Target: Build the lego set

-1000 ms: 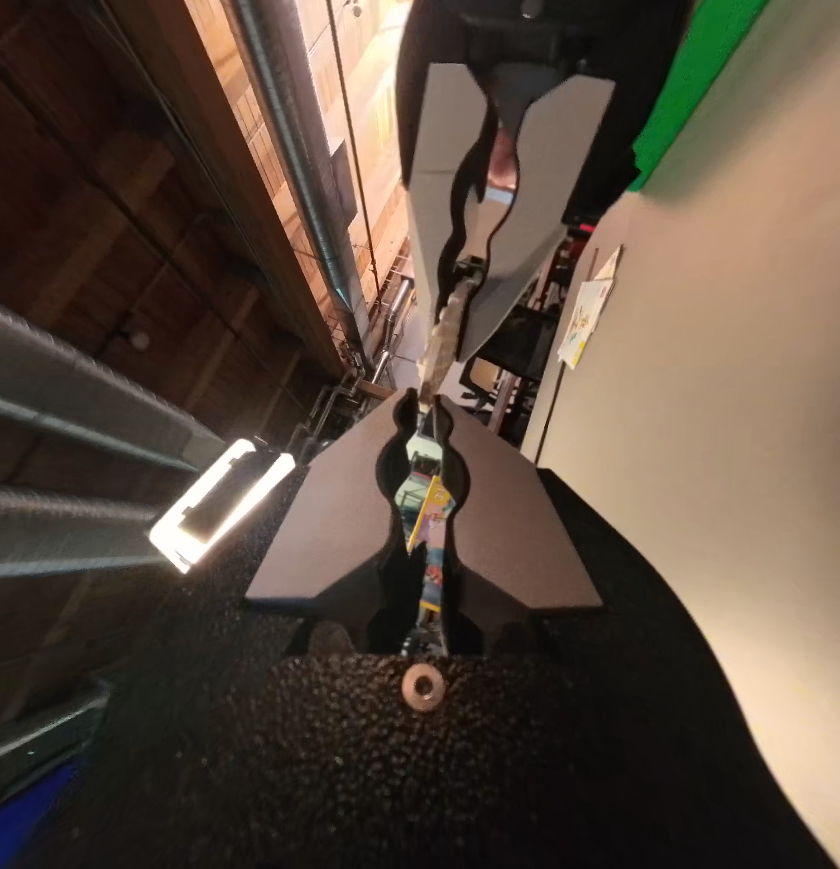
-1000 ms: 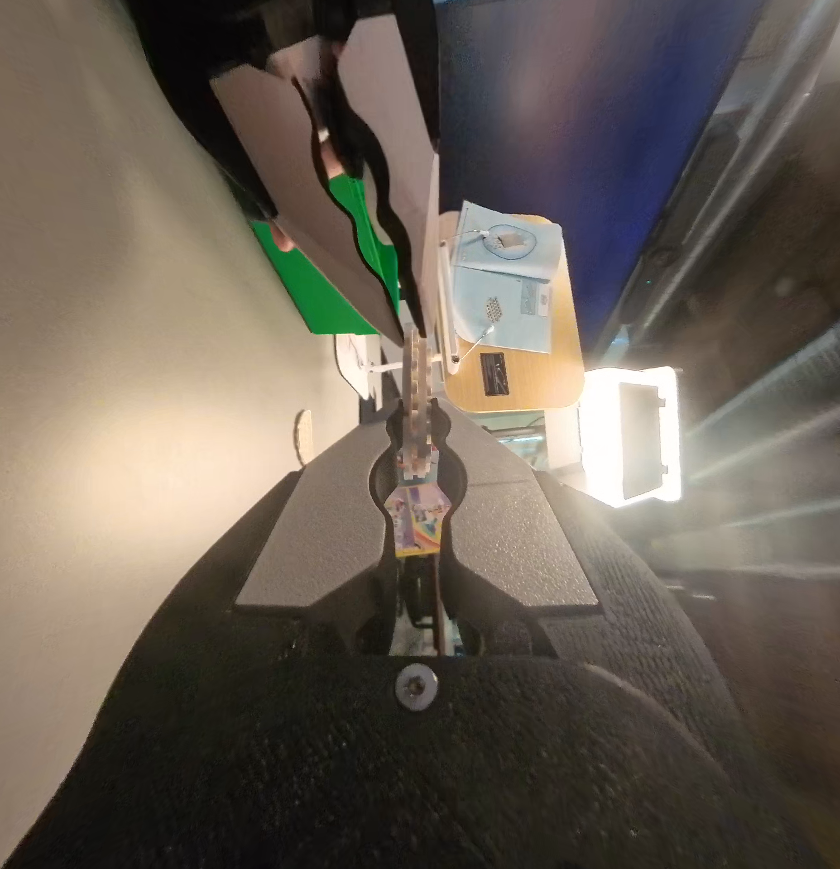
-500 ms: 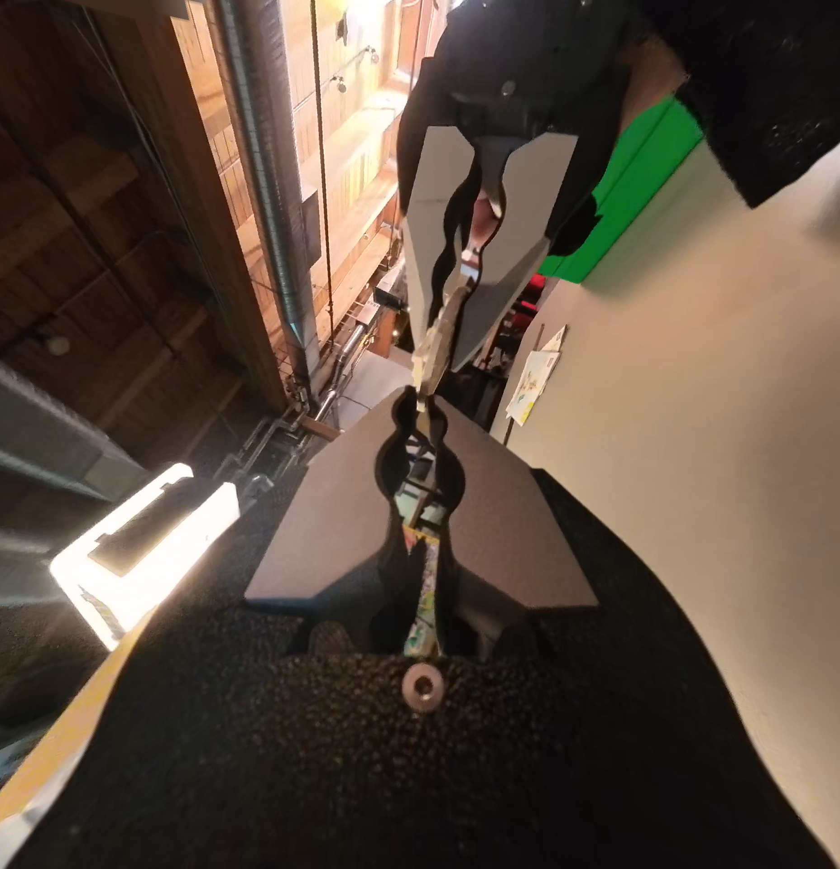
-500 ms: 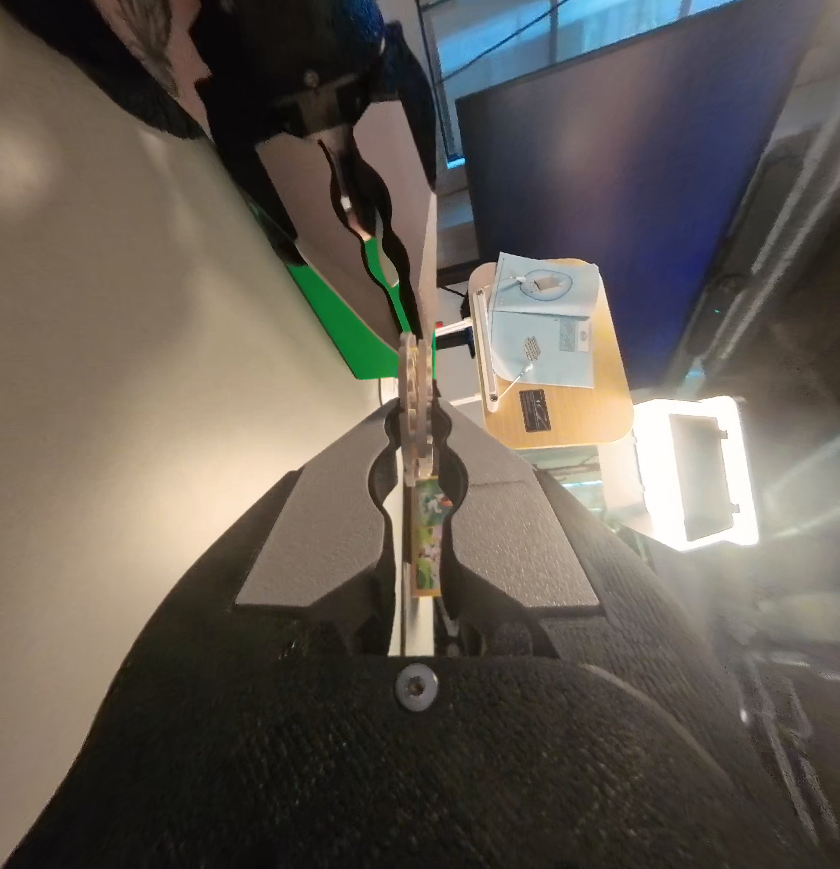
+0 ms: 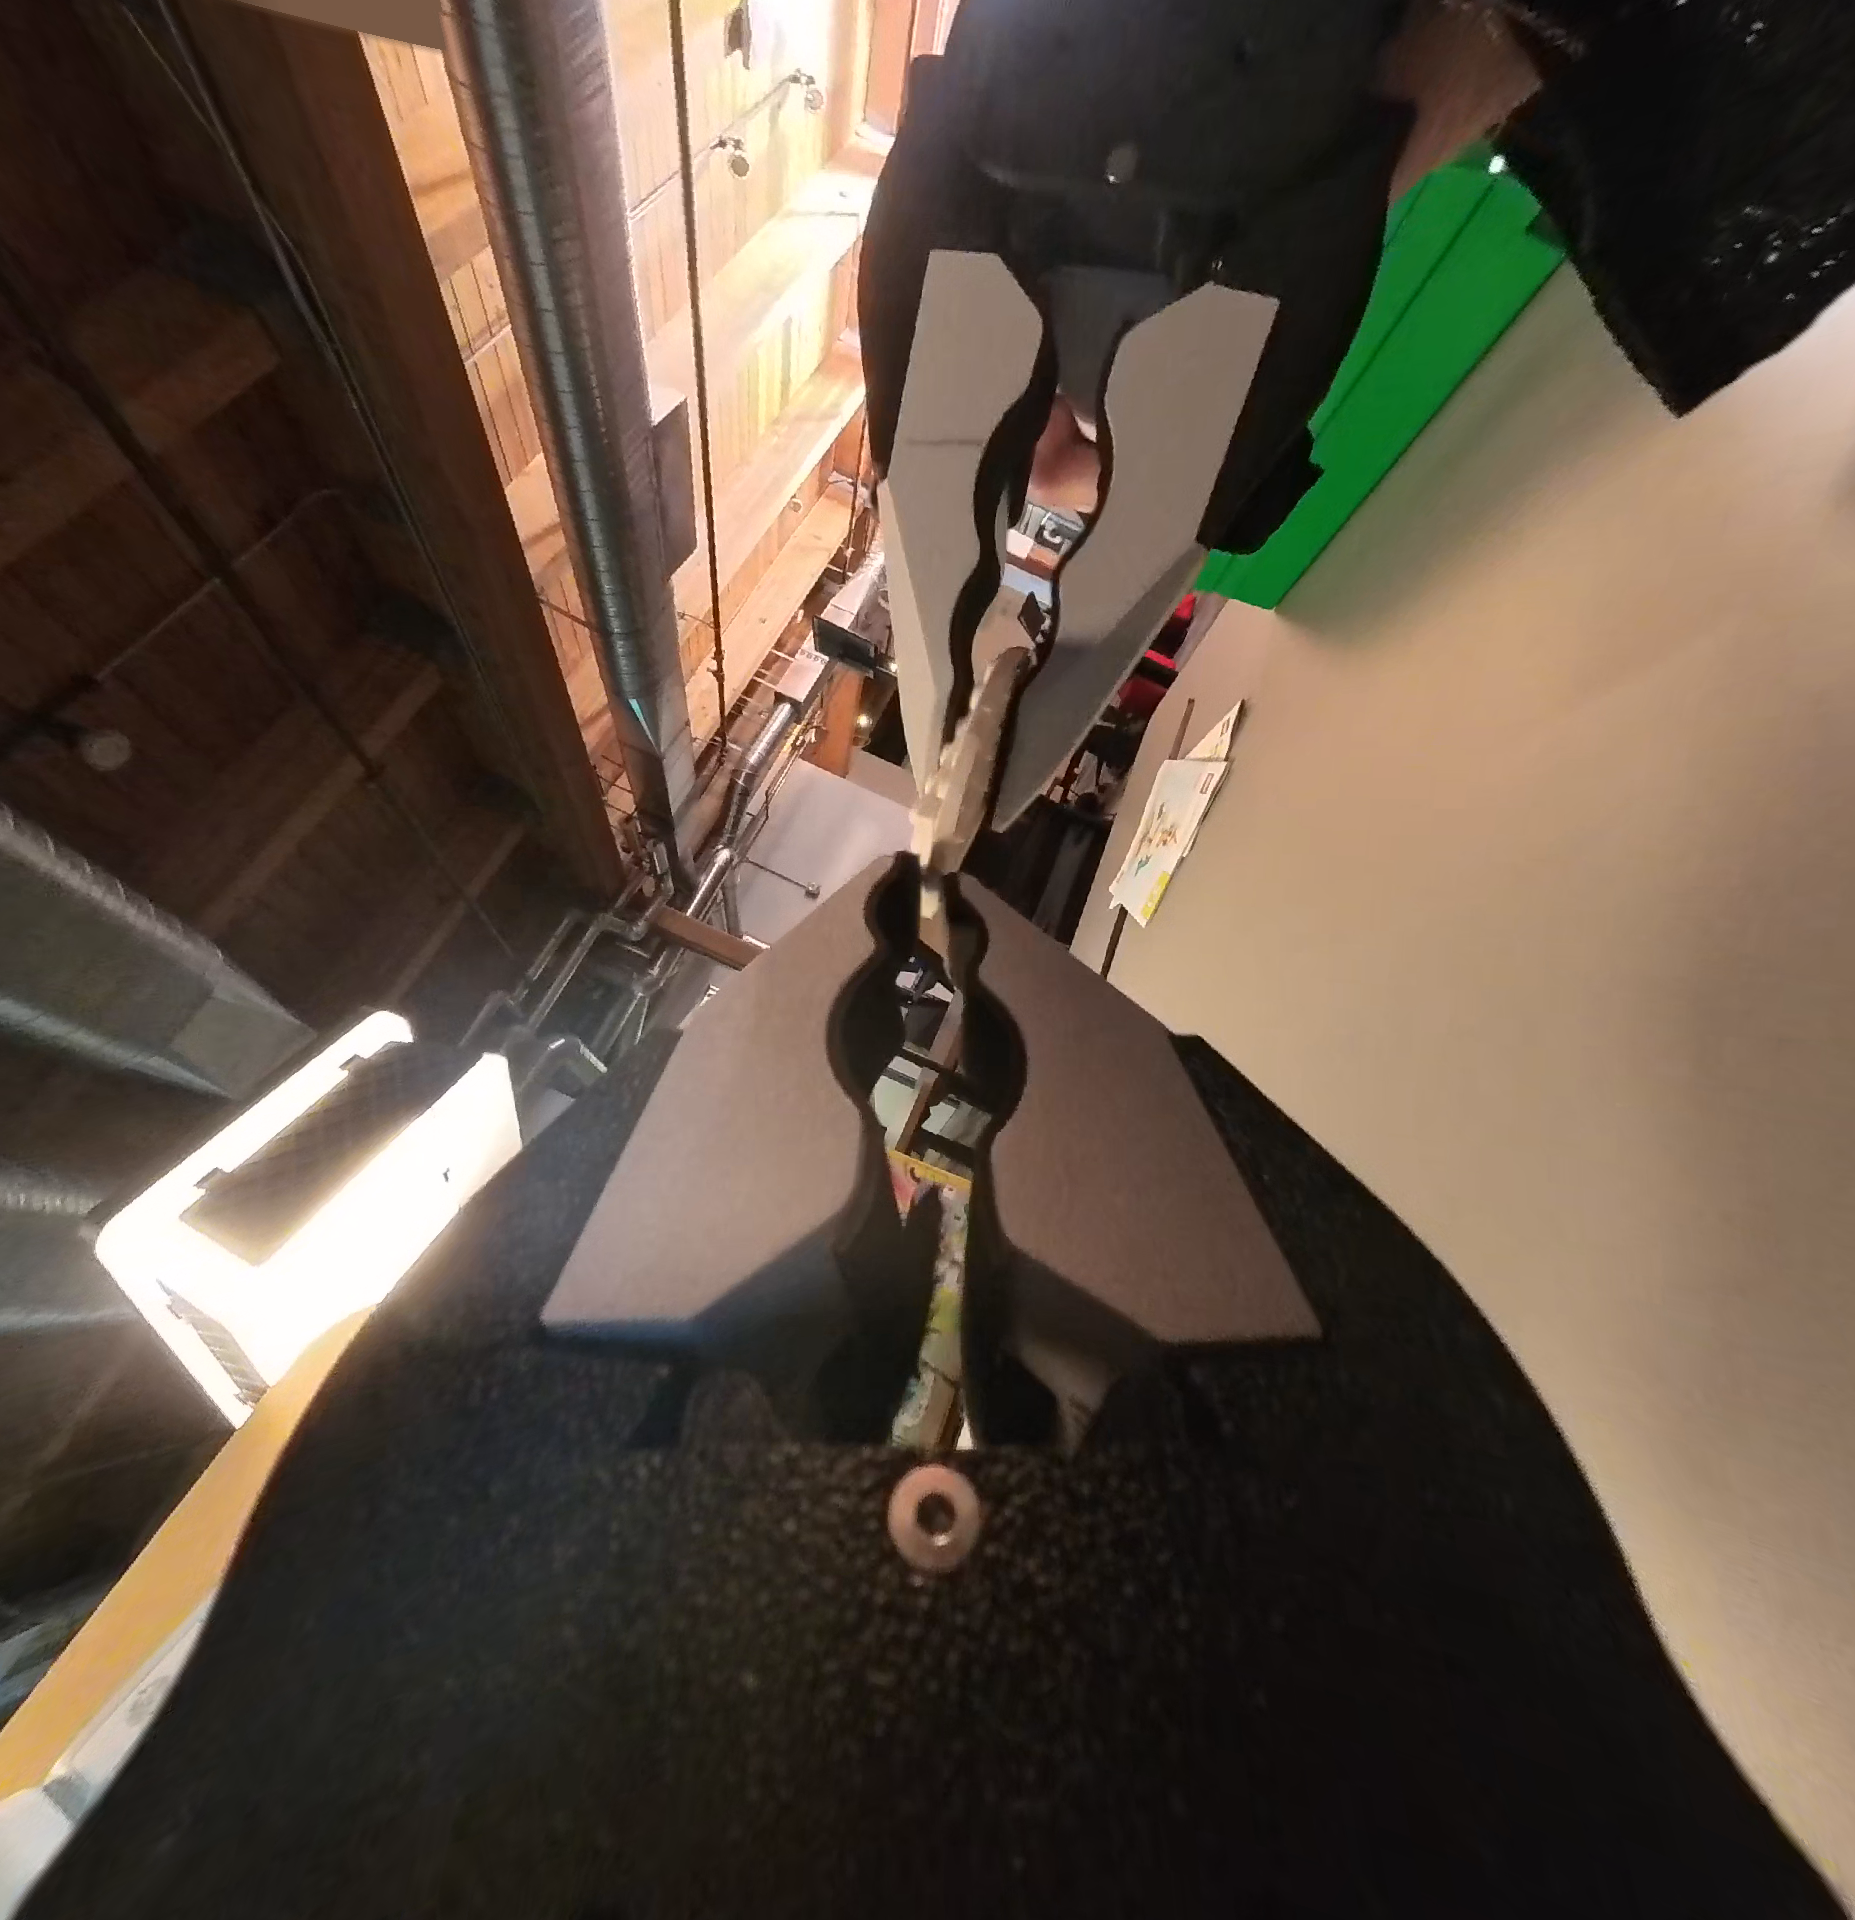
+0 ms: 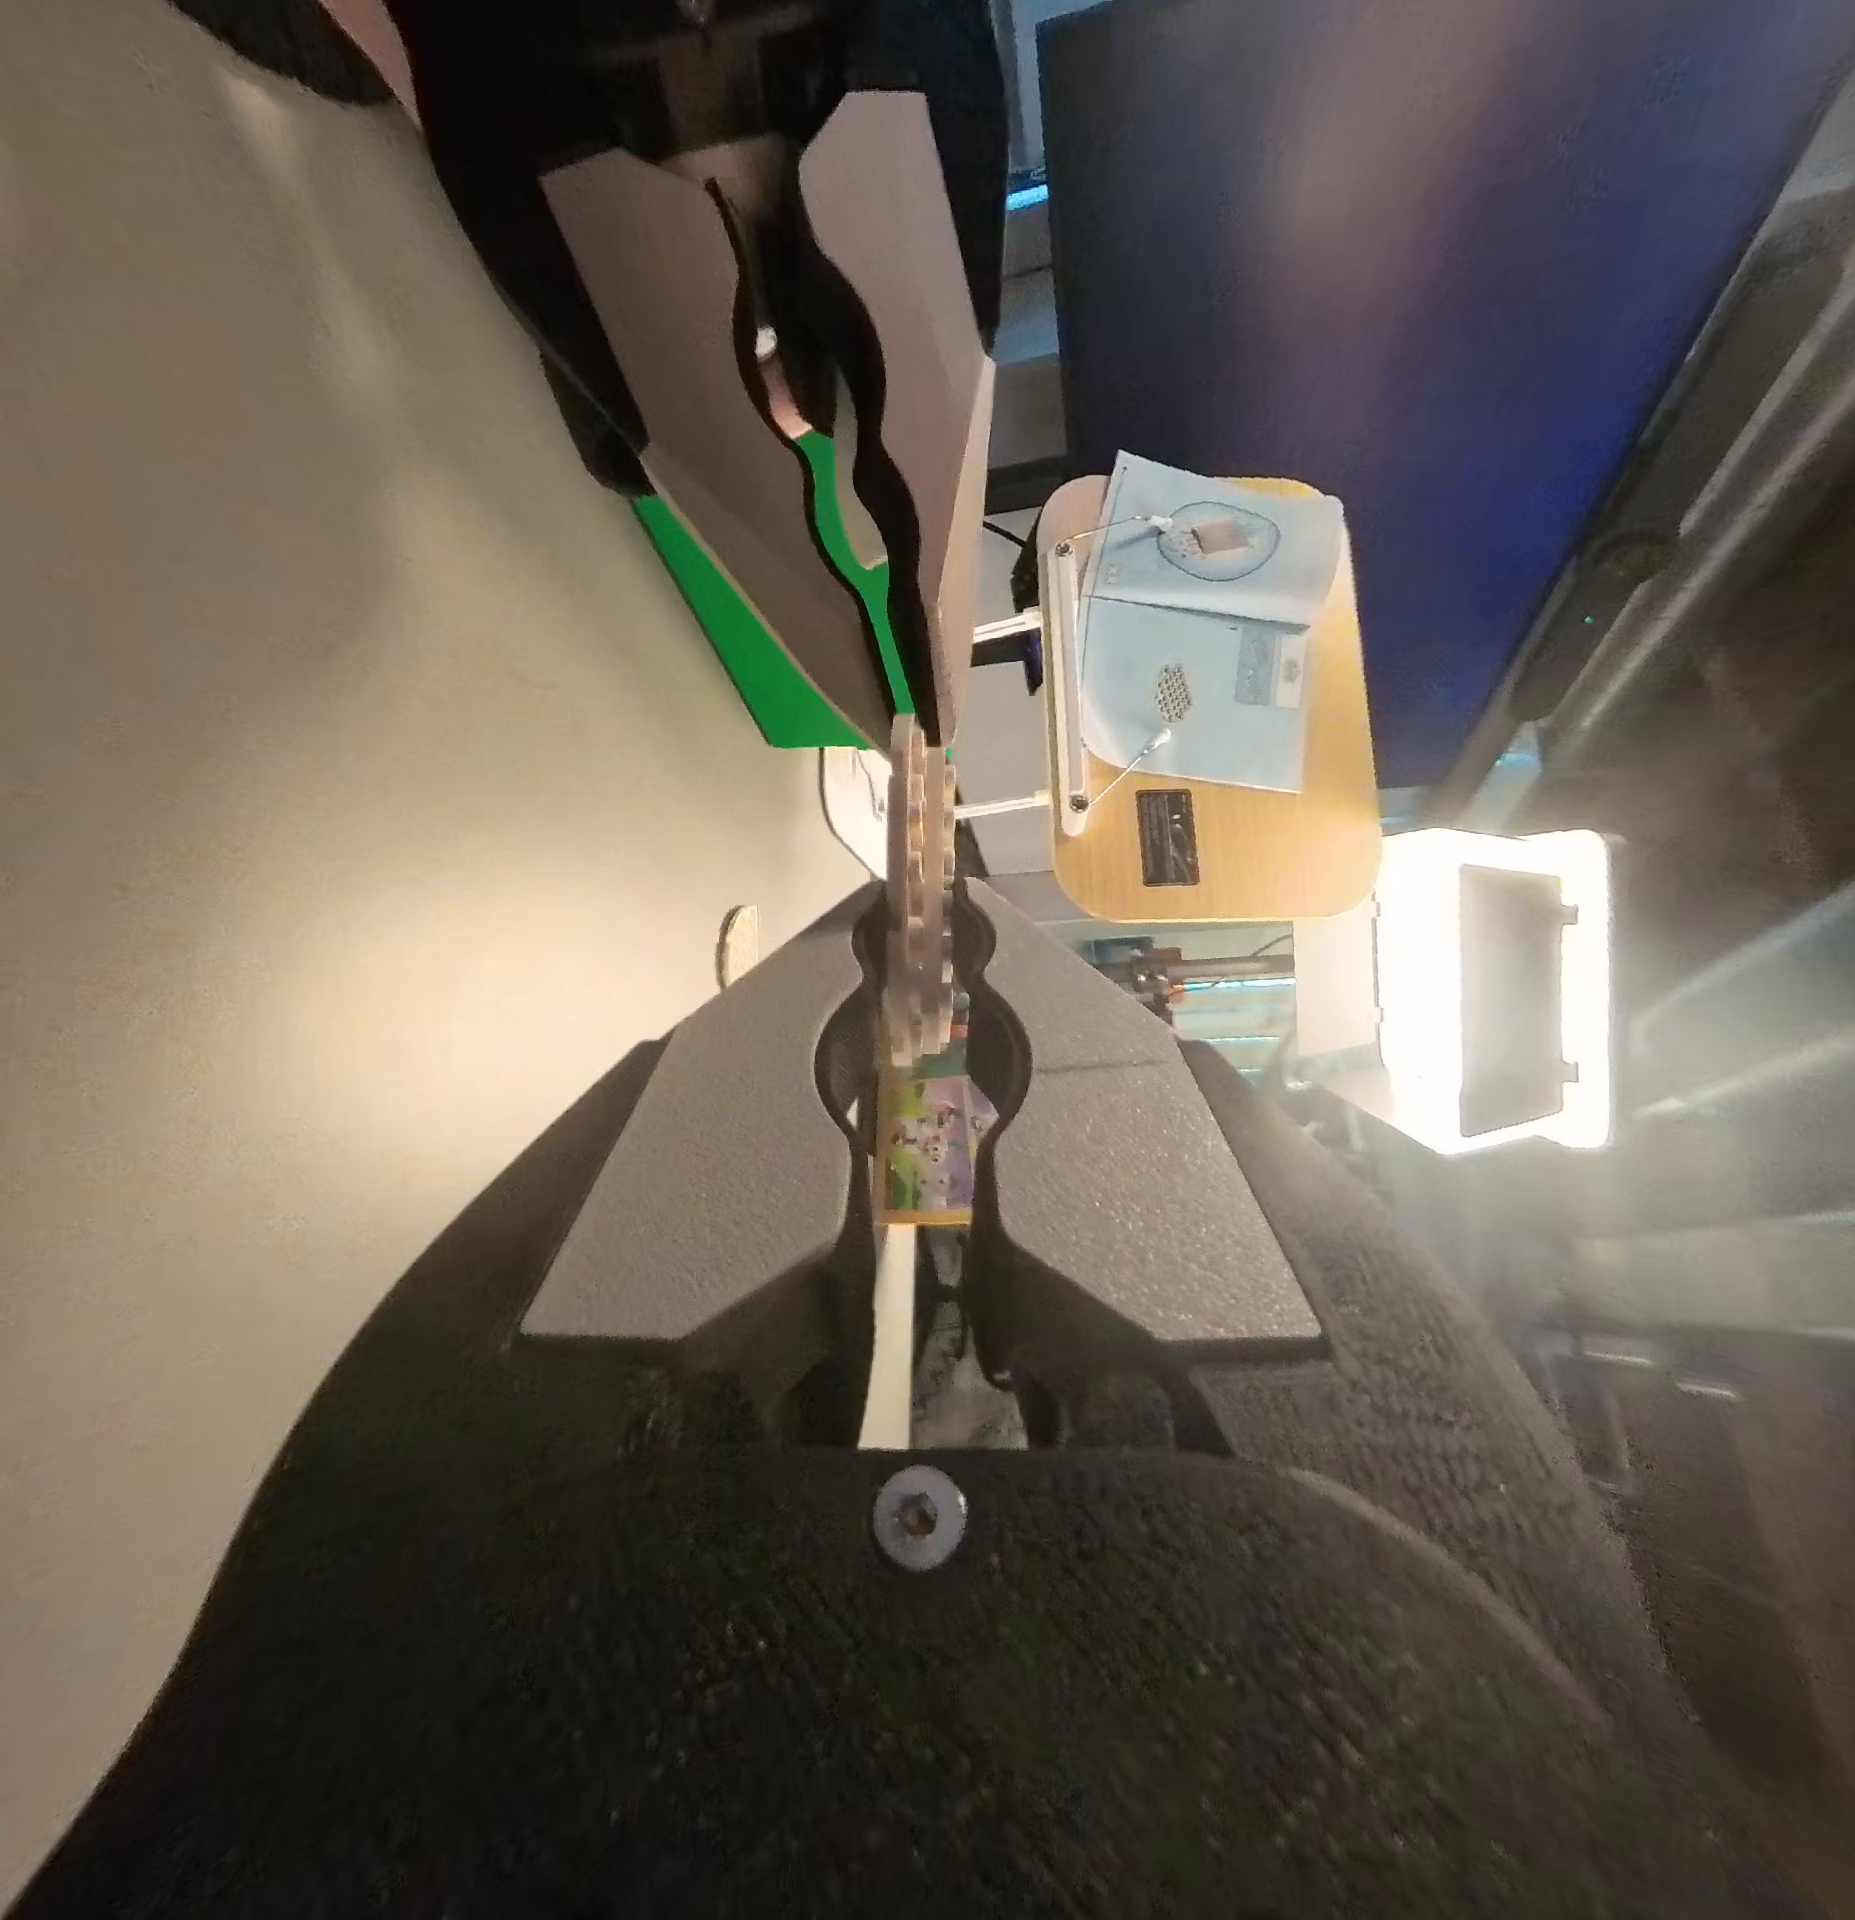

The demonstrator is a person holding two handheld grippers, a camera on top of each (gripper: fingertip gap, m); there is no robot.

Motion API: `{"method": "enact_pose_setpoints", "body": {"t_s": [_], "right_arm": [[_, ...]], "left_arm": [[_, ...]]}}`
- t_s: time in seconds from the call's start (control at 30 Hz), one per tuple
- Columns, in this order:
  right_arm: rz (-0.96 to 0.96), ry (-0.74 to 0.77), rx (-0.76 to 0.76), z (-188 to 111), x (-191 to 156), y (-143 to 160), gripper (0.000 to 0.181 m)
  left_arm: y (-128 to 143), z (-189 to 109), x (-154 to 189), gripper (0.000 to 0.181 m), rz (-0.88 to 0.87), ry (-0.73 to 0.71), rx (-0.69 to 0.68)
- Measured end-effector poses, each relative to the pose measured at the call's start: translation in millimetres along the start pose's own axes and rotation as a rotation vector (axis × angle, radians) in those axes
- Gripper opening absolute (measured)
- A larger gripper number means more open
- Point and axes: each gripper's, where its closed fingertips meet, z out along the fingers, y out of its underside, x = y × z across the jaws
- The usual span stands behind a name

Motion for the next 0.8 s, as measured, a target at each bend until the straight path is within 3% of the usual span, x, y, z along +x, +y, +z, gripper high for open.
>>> {"method": "enact_pose_setpoints", "body": {"t_s": [0.7,0.73,0.8], "right_arm": [[-0.084,0.031,0.008,1.1,-1.3,-1.2,0.008],[-0.077,0.025,0.001,1.6,-1.6,0.2,0.008],[-0.069,0.009,-0.011,2.4,-2.9,4.0,0.008]], "left_arm": [[1.8,1.7,3.1,0.003,0.039,-0.038,-0.003],[3.3,2.8,-0.8,0.013,0.006,-0.065,-0.009],[9.8,6.9,-10.3,0.053,-0.067,-0.11,-0.048]]}}
